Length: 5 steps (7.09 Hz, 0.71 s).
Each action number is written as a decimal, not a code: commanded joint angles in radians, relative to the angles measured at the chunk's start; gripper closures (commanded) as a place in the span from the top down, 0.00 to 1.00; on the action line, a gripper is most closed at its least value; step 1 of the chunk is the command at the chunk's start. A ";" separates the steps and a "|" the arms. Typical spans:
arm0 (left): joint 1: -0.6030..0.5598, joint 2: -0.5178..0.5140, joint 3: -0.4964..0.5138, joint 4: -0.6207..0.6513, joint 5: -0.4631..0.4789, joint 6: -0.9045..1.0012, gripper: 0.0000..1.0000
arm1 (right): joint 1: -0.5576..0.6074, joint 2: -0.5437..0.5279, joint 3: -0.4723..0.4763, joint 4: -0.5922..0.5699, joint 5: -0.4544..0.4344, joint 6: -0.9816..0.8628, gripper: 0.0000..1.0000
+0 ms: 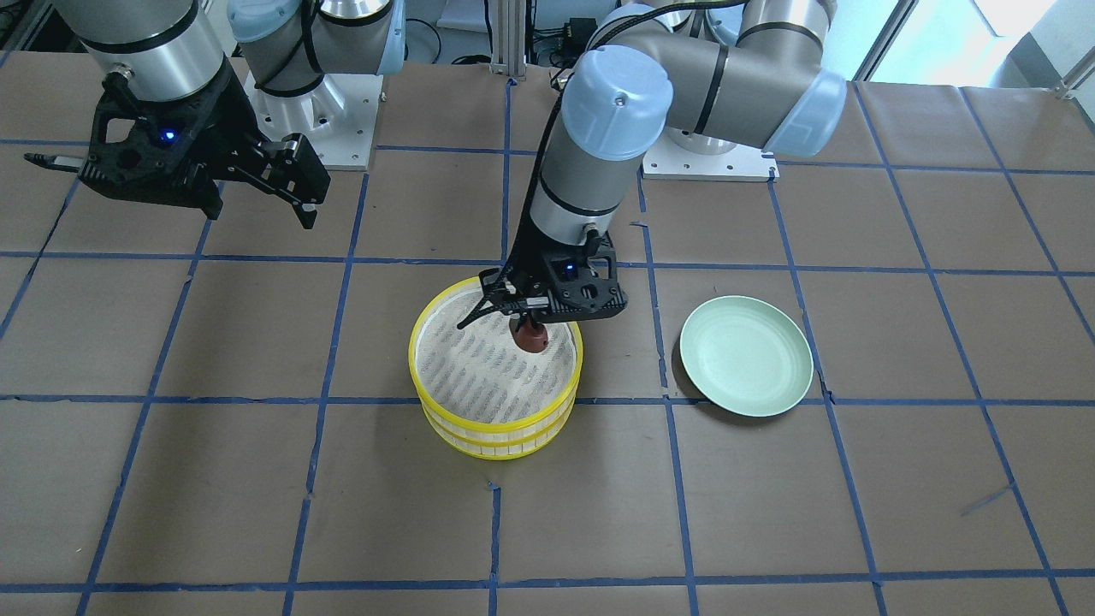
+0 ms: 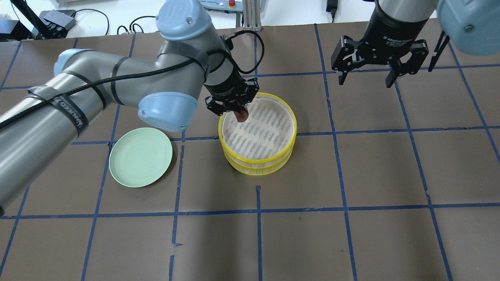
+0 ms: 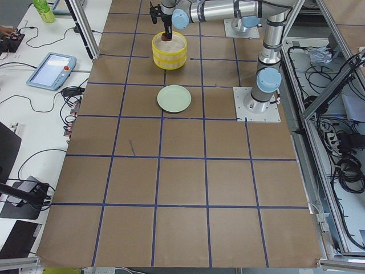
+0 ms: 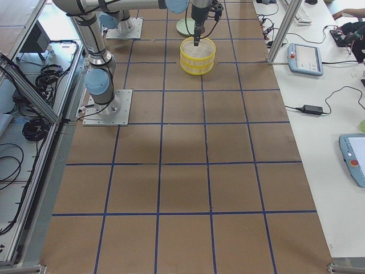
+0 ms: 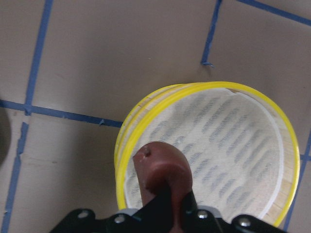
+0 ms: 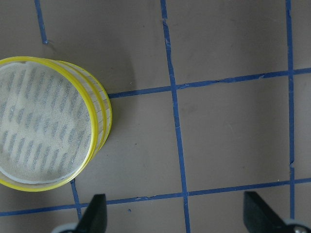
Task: Stack buns with steamer
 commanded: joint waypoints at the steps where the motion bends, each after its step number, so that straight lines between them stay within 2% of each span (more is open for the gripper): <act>1: -0.042 -0.044 0.001 0.037 0.000 -0.049 0.89 | 0.000 0.000 0.002 -0.009 0.000 -0.048 1.00; 2: -0.042 -0.041 0.002 0.037 0.001 -0.043 1.00 | 0.000 0.000 0.002 -0.009 0.000 -0.042 1.00; 4: -0.039 -0.029 0.018 0.035 0.014 0.003 1.00 | 0.000 0.000 0.003 -0.009 0.001 -0.038 1.00; 5: 0.003 -0.009 0.019 0.034 0.082 0.178 1.00 | 0.000 0.003 0.000 -0.009 0.000 -0.036 1.00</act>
